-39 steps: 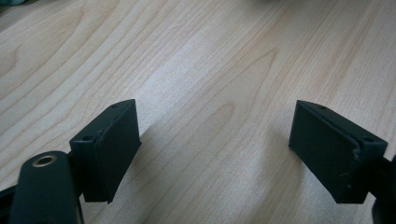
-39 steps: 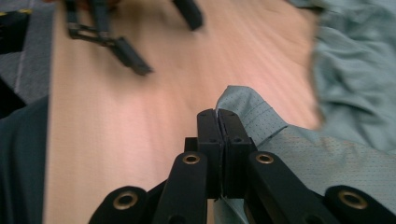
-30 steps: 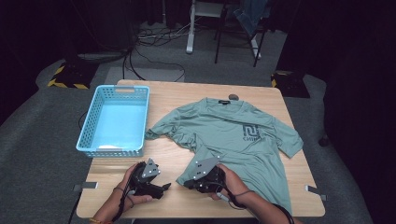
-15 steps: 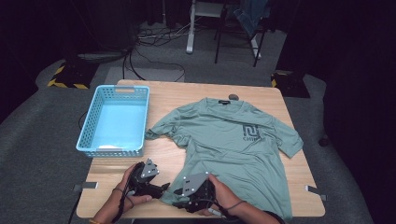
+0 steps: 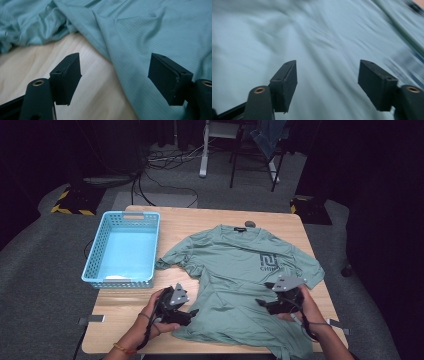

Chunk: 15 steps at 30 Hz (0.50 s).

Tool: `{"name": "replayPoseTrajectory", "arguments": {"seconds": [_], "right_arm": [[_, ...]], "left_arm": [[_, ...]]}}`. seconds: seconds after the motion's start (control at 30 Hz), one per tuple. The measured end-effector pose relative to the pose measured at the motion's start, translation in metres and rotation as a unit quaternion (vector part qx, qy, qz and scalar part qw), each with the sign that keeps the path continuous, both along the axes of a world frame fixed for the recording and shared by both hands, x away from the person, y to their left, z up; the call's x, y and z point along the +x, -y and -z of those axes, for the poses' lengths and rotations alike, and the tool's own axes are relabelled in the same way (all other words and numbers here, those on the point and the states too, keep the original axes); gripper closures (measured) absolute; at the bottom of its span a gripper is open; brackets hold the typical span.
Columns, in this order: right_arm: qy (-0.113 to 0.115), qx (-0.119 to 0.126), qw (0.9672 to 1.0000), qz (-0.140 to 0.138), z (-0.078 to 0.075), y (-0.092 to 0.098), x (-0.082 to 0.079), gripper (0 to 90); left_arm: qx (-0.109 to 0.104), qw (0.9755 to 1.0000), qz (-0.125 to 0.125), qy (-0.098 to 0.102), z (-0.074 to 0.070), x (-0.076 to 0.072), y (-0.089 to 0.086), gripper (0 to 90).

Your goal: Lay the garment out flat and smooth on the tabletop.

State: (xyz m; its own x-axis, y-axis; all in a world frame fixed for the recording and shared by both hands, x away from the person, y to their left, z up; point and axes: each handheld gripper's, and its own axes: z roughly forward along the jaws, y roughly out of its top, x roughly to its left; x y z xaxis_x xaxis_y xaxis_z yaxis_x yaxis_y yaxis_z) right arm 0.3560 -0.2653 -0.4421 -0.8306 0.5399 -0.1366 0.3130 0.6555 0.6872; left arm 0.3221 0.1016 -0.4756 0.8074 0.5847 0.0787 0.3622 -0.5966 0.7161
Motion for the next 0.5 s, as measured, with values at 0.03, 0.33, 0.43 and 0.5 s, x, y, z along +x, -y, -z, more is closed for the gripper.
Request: {"name": "replayPoseTrajectory", "arguments": {"seconds": [0.03, 0.33, 0.43, 0.5], "right_arm": [[0.002, -0.011, 0.9996, 0.026, 0.006, 0.013, 0.007, 30.7], [-0.02, -0.038, 0.9915, 0.123, 0.032, 0.07, 0.016, 25.2], [-0.022, -0.039, 0.9908, 0.128, 0.034, 0.076, 0.009, 25.2], [-0.026, -0.049, 0.9901, 0.129, 0.037, 0.08, 0.004, 26.0]], "left_arm": [[0.018, 0.9998, 0.001, 0.006, 0.001, 0.003, 0.007, 26.5], [0.07, 0.9974, 0.009, -0.014, 0.012, 0.008, 0.017, 28.5], [0.071, 0.9973, 0.006, -0.018, 0.012, -0.004, 0.007, 28.5], [0.074, 0.9971, 0.0, -0.015, 0.012, -0.015, -0.003, 28.5]]}}
